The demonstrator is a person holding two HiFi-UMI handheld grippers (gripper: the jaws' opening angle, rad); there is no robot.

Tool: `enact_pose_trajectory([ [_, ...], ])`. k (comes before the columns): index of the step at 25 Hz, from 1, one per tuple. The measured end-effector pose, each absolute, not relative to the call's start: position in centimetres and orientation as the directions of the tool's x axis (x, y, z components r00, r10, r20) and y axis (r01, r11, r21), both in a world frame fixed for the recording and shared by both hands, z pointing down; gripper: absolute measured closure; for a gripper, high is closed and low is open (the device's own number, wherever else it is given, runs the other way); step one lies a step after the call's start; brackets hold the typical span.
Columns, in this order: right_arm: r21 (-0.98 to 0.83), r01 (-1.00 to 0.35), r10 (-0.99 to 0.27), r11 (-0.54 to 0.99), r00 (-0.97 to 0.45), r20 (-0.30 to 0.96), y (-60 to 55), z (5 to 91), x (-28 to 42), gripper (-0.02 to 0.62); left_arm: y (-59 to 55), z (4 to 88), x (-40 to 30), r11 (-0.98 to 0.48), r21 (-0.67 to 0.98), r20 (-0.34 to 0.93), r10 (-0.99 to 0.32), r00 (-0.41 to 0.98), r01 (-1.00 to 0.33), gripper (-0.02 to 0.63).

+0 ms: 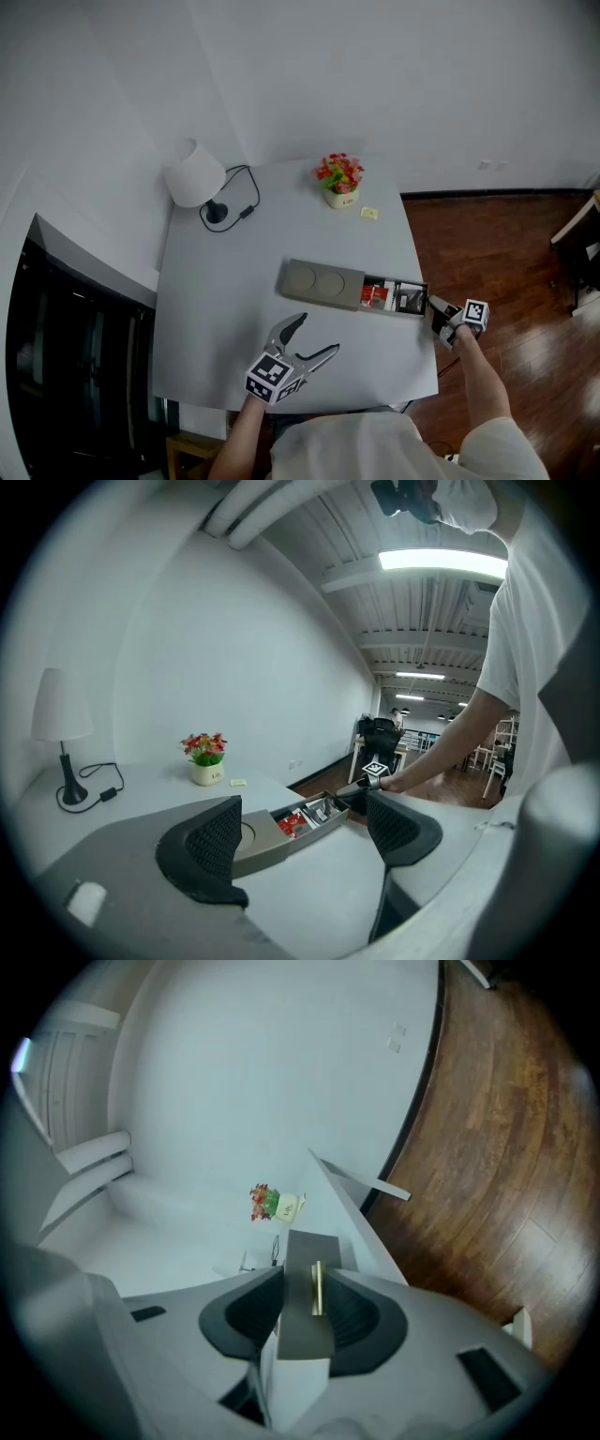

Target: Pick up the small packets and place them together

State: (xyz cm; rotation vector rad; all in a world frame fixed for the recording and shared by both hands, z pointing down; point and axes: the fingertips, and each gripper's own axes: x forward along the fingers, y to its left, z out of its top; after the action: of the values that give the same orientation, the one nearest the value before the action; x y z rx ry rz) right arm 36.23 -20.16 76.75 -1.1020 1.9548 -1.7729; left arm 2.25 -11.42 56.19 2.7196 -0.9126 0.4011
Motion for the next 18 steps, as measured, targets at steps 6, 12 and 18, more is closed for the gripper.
enact_pose_trajectory([
  [6,-0.919,-0.39,-0.69,-0.061,-0.648,0.321,-20.1,77.1,36.4,0.457,-11.6,55.5,2.0,-0.763,0.136,0.306,-0.574,0.759,-0.632,0.207],
  [12,-0.815,-0.579,-0.639,-0.001,-0.627,0.446,-19.5,77.7,36.0,0.425,-11.6,54.5,1.3,-0.754,0.143,0.276,-0.592,0.757,-0.642,0.207],
  [18,-0.793,-0.602,-0.774,0.088,-0.543,0.326,-20.3,73.4,37.6,0.419,-11.8,54.6,0.5,-0.76,0.157,0.265,-0.583,0.768,-0.631,0.207],
])
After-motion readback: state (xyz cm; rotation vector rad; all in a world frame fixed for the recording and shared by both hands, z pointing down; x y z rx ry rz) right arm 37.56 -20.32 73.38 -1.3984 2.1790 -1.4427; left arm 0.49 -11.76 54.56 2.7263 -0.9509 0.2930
